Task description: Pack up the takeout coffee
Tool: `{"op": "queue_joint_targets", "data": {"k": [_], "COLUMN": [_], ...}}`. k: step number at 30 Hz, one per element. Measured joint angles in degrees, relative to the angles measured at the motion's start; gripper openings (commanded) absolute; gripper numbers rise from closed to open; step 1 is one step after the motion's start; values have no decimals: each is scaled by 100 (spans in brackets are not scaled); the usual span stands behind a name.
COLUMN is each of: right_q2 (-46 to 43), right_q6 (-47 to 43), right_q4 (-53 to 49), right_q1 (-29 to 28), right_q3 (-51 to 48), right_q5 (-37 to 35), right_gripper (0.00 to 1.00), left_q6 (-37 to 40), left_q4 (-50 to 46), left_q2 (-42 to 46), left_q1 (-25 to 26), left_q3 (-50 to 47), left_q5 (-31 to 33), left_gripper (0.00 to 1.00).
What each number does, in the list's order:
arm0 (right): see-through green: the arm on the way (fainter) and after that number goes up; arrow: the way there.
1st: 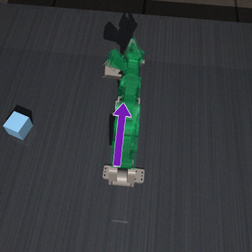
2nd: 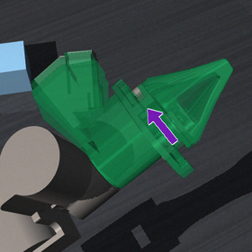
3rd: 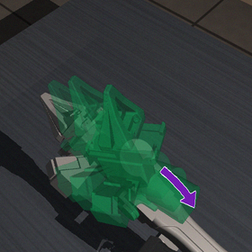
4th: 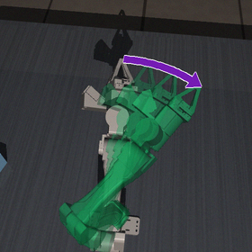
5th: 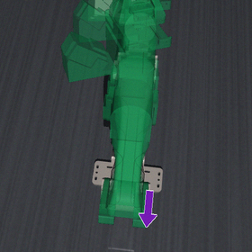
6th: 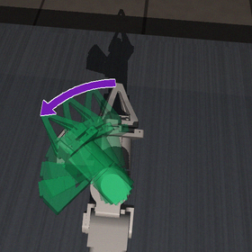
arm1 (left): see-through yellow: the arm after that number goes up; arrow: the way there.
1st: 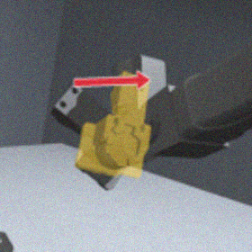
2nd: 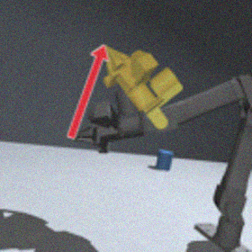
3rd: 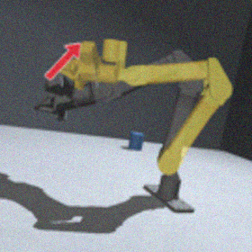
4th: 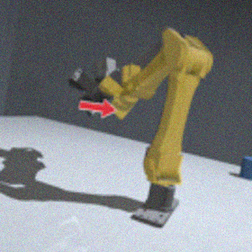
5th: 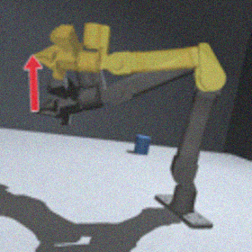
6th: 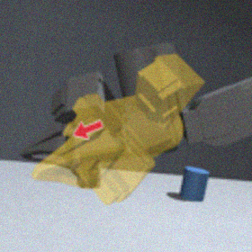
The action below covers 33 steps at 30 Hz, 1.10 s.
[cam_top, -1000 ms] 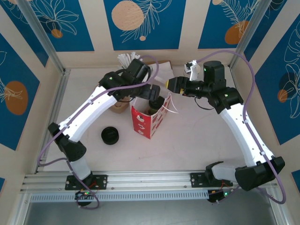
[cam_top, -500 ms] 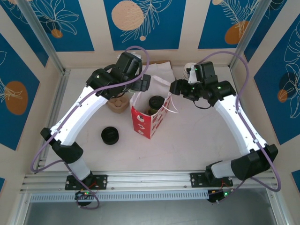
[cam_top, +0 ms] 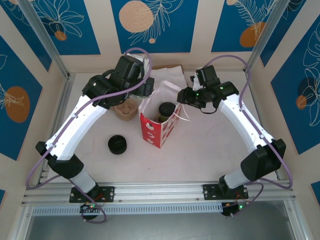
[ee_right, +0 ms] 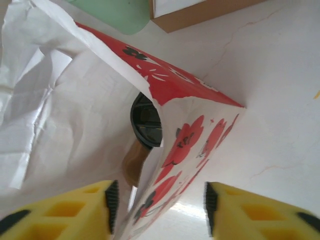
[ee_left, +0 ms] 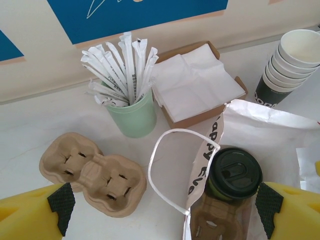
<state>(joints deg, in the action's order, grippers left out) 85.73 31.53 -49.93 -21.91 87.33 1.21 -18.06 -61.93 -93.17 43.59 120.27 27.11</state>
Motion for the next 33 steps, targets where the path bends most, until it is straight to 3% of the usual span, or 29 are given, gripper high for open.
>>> {"op": "queue_joint_targets", "data": {"k": [6,14,24,33], "right_q2": [35,-168,-1001,-1084], "right_q6": [-306,-732,-916,-911], "right_q4": [151,280,708,809], "right_q1": [0,0,-22,-22], "right_q3": [0,-96,-662,-802], "right_q5": [295,776,1333,1401], "right_gripper": [20,7,2,2], "left_q6": [4,2,-2,-48], "left_q4": [17,28,68,81], "left_q2": [140,203,208,236], "left_q1": [-9,-24,-26,-66], "left_q3": [-280,-485,-601,-640], "left_q5": [2,-2,-2,-4], "left_gripper": [94,95,95,95]}}
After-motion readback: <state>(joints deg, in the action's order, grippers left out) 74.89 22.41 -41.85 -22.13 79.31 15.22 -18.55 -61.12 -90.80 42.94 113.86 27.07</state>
